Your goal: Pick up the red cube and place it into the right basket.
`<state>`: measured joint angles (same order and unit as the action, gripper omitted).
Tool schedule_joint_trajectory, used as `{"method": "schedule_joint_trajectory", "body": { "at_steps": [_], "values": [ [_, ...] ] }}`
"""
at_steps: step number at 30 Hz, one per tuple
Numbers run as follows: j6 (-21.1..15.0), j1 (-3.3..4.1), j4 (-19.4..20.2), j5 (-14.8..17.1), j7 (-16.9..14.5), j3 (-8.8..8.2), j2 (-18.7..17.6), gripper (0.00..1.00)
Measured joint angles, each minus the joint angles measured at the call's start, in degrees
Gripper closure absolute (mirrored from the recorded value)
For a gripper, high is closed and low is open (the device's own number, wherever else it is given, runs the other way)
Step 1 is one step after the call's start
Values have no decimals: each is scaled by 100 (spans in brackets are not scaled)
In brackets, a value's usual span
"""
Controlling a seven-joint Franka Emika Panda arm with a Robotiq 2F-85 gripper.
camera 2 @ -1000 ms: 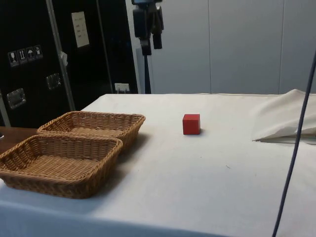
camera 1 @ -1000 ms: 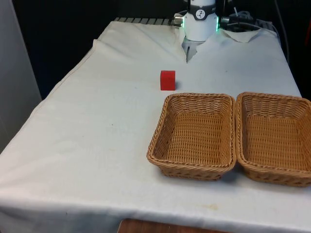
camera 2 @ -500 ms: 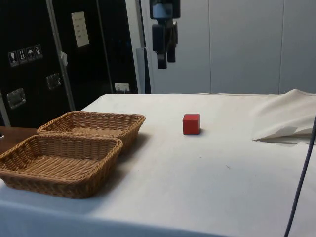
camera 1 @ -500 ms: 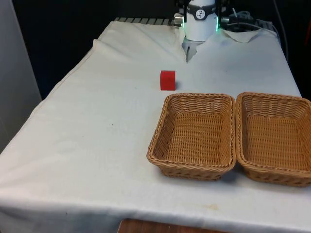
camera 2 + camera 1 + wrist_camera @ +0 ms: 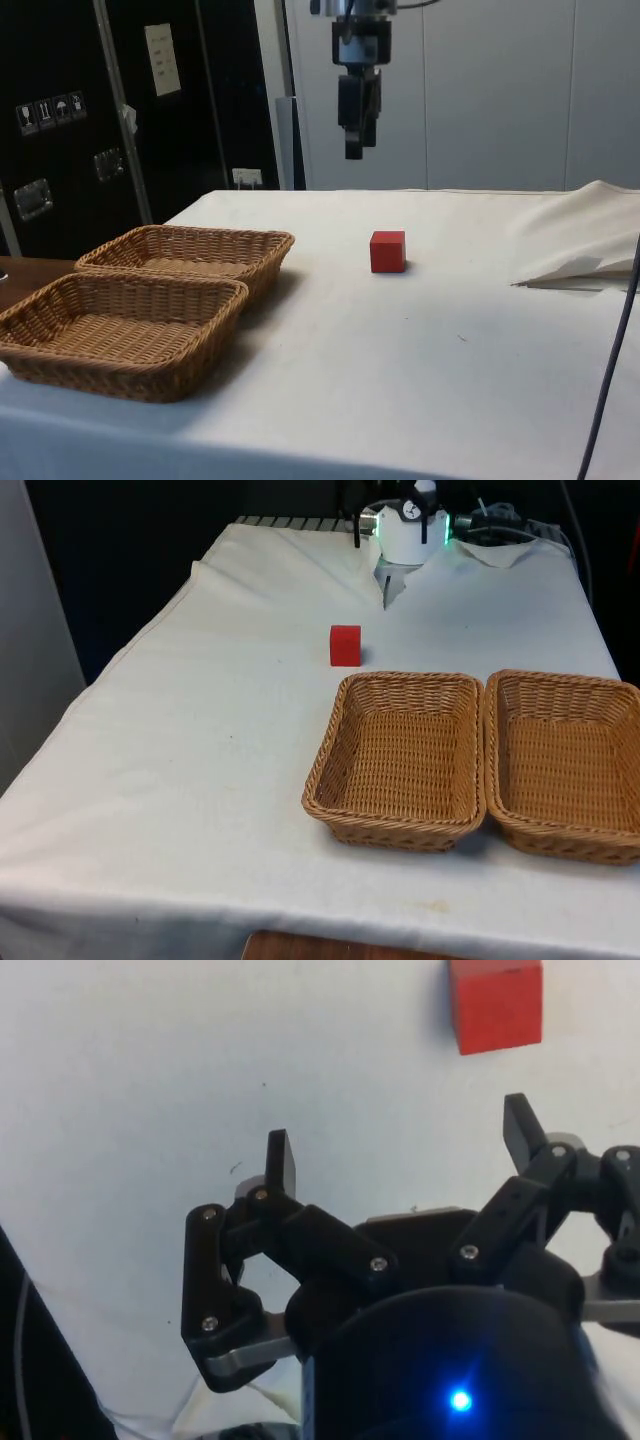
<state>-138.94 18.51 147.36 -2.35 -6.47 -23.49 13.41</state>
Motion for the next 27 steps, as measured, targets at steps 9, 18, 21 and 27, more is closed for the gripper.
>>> {"method": "schedule_joint_trajectory", "body": {
  "at_steps": [9,18,21,27],
  "values": [
    [-281,0,201,6,-327,-321,-172,0],
    [-584,0,327,6,-395,-418,-447,0],
    [-773,-6,378,6,-395,-430,-625,0],
    [-1043,-11,435,6,-395,-430,-894,0]
  ]
}}
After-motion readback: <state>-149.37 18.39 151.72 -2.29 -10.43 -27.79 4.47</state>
